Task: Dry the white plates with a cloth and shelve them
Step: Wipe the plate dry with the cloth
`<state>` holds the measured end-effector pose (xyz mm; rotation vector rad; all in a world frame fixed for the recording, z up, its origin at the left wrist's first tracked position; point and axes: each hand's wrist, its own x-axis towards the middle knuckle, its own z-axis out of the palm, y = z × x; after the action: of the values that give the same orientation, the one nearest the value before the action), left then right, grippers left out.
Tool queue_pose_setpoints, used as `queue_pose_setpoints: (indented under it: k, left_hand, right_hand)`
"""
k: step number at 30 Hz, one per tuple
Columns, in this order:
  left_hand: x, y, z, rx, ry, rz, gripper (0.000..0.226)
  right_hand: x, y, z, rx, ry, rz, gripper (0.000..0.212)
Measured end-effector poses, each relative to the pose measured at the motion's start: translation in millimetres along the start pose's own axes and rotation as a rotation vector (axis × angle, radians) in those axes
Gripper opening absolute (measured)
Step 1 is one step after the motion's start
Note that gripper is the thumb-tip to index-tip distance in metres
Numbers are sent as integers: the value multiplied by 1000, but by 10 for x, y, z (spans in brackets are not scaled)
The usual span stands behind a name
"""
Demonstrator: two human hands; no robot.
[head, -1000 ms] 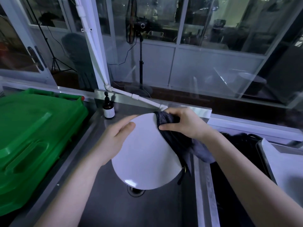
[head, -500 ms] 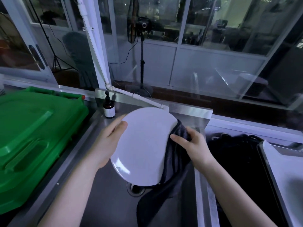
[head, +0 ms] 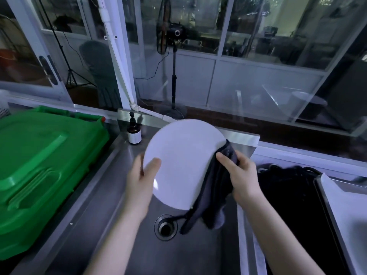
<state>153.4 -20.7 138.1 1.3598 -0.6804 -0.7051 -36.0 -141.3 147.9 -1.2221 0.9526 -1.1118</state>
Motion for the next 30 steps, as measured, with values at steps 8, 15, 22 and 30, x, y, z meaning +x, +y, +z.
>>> queue_pose_setpoints:
  k: [8,15,22,30]
  left_hand:
    - [-20,12,137,-39,77,43,22]
    - [220,322,-117,374,-261,213,10]
    - [210,416,-47,368,-293,291,29]
    - [-11,130,56,42,42,88,17]
  right_hand:
    - [-116,188,-37,21,8,108,11]
    - [248,-528,24,-719,-362,-341,20]
    - [197,-519,46,-641,-390,-393,16]
    - [-298,222,-225,-21,-130,202,15]
